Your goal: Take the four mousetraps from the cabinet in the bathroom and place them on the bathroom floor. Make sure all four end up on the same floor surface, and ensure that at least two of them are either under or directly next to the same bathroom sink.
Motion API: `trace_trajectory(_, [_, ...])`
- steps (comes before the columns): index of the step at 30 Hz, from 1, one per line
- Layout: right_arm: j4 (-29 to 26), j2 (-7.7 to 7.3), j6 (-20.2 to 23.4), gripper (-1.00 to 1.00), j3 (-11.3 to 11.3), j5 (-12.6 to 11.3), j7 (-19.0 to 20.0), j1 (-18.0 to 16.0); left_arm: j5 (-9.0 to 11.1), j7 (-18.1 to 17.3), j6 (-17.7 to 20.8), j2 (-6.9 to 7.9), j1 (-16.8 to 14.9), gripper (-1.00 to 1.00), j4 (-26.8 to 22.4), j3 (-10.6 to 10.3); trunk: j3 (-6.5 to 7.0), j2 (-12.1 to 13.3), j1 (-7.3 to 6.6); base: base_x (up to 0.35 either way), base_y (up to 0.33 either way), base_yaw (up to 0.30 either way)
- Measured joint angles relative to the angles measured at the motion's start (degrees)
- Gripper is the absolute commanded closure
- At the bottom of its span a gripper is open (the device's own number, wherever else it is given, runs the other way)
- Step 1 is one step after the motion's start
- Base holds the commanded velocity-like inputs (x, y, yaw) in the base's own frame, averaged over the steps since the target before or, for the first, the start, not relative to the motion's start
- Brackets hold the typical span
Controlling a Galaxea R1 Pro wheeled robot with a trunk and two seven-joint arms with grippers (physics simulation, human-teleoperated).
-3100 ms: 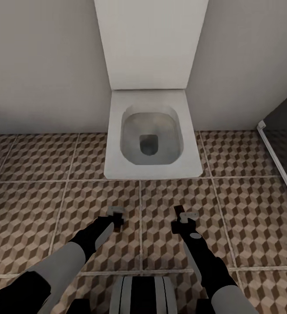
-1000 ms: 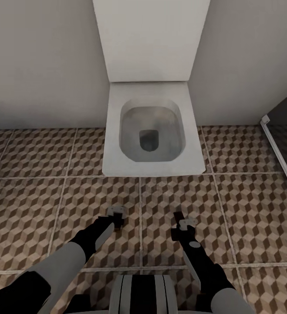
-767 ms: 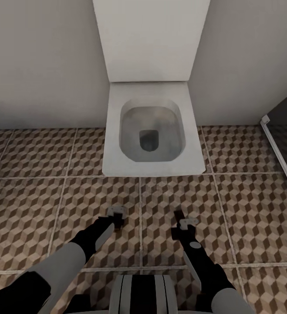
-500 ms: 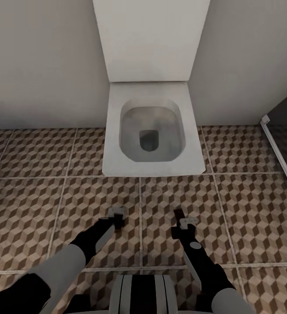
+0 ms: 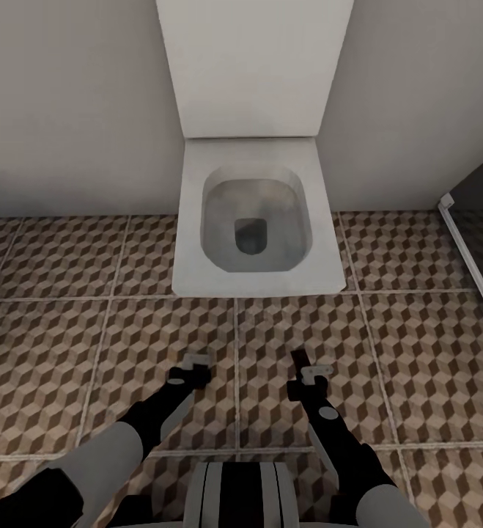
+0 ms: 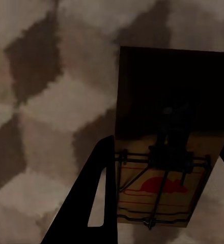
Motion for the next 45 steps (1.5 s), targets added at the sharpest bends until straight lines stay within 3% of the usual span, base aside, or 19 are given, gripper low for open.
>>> trace_trajectory(17, [1.2, 0.12, -0.1, 1.0, 0.0, 0.0, 0.0, 0.0, 0.0, 0.0, -0.1, 0.0, 0.1, 1.0, 0.0, -0.2, 0.0, 0.0, 0.0, 0.0, 0.0, 0.0])
trace_trajectory(22, [1.9, 0.17, -0.1, 1.0, 0.0, 0.0, 0.0, 0.0, 0.0, 0.0, -0.1, 0.0, 0.1, 1.0, 0.0, -0.2, -1.1, -0.1, 0.13, 0.0, 0.0, 0.0])
trace_trajectory(45, [4.1, 0.37, 0.0, 1.0, -0.2, 0.1, 0.0, 0.0, -0.1, 0.0, -0.1, -0.04, 0.1, 1.0, 0.0, -0.2, -1.11, -0.1, 0.13, 0.0, 0.0, 0.0])
